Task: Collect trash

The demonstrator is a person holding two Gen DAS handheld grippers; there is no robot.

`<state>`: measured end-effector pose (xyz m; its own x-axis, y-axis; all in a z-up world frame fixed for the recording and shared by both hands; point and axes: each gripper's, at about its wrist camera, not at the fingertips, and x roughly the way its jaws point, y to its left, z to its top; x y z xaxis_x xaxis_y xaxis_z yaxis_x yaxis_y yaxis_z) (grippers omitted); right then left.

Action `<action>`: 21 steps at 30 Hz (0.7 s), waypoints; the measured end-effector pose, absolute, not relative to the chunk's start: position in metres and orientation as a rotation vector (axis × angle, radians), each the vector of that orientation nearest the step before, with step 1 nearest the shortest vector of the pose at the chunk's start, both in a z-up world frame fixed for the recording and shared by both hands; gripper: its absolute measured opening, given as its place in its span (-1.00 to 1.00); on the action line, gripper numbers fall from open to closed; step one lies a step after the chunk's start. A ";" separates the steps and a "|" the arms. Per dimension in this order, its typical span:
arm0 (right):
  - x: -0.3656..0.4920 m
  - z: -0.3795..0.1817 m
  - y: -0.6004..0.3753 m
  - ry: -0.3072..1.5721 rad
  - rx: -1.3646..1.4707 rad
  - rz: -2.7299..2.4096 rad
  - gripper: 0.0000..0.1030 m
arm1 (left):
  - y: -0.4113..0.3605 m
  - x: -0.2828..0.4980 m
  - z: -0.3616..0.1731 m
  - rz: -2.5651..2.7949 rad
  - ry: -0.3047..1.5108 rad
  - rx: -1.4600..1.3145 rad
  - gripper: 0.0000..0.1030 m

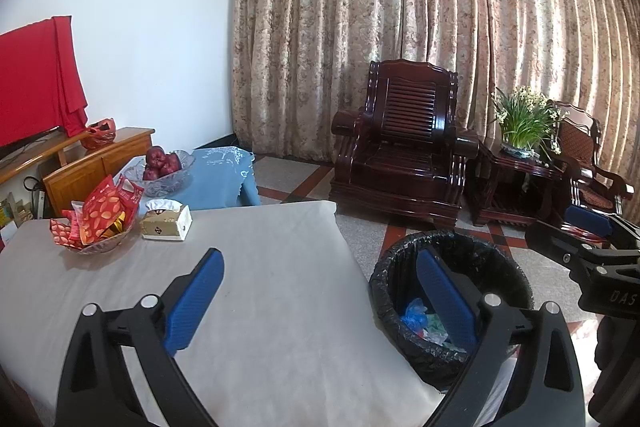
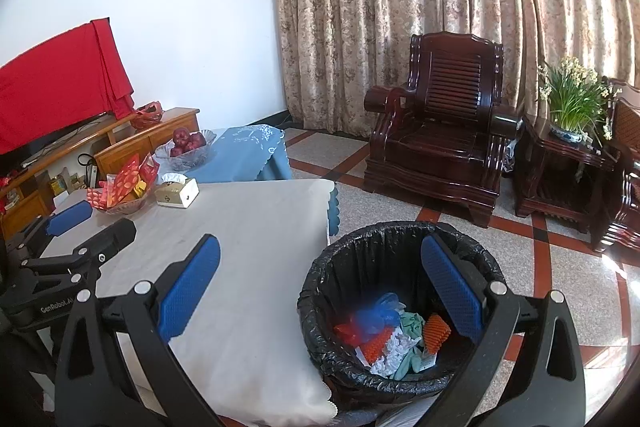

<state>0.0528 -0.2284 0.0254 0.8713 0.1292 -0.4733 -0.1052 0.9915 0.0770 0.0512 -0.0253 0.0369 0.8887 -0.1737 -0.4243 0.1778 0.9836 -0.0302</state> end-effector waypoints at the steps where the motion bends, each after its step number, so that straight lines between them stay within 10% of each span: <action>1: 0.053 0.026 -0.228 0.498 0.048 0.123 0.90 | -0.025 0.051 0.037 -0.182 0.438 0.010 0.85; 21: 0.054 0.024 -0.227 0.502 0.050 0.126 0.90 | -0.024 0.052 0.037 -0.183 0.440 0.011 0.85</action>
